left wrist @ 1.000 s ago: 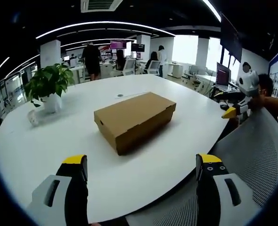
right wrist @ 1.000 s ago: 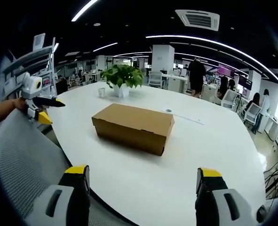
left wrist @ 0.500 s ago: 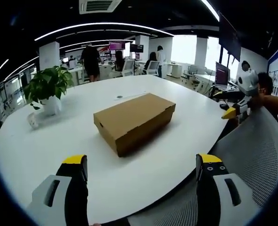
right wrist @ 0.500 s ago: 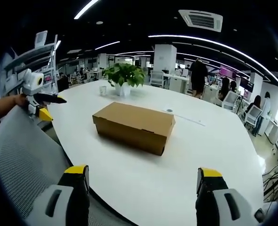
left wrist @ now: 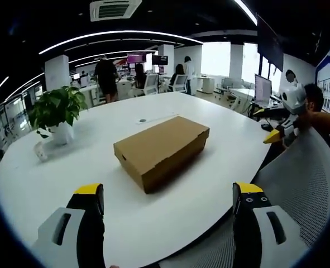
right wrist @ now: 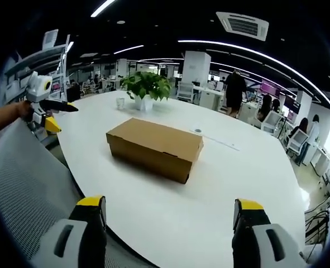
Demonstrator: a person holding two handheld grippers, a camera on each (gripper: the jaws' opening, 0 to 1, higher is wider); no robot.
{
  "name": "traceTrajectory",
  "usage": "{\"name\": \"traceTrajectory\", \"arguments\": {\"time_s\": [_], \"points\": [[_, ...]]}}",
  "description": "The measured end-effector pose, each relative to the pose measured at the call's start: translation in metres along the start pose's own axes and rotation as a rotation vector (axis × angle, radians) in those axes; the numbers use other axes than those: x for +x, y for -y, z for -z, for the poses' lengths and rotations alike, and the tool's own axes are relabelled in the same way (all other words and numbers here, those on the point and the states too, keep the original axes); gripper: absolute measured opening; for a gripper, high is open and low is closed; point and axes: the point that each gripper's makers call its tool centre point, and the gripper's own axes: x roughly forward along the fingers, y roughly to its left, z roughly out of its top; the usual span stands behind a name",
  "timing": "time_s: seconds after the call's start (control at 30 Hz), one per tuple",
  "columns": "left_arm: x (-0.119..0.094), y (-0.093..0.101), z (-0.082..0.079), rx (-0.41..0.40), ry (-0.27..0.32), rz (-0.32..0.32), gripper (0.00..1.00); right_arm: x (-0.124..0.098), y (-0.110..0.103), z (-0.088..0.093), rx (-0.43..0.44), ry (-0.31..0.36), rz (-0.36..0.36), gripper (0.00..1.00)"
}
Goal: Operate the shoe box by opening the lid, removing the specified soft item, and placing it in the target area until the item is outside and the box remains undamaged.
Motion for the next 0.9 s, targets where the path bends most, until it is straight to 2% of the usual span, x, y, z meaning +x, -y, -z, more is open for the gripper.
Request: {"name": "traceTrajectory", "arguments": {"time_s": [0.43,0.9], "points": [[0.012,-0.017,-0.015,-0.007,0.01,0.0,0.99,0.004,0.018,-0.013,-0.023,0.001,0.007,0.93],[0.035,-0.032,-0.01,-0.044,-0.016,0.011,0.97,0.03,0.031,-0.023,-0.039,0.007,-0.025,0.9]]}}
